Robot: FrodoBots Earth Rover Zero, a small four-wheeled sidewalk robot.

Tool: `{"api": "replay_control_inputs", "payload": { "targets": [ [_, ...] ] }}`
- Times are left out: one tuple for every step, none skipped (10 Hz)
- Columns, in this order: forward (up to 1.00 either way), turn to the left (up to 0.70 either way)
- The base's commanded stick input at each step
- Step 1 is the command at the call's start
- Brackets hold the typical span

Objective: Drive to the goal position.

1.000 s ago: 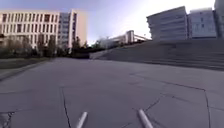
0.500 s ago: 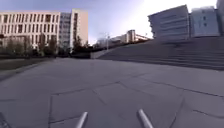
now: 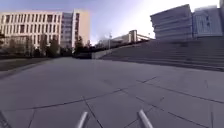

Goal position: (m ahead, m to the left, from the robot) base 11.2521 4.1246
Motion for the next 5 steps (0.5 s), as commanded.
{"api": "replay_control_inputs", "payload": {
  "targets": [
    [1.0, 0.19],
    [1.0, 0.27],
    [1.0, 0.27],
    [1.0, 0.27],
    [1.0, 0.27]
  ]
}}
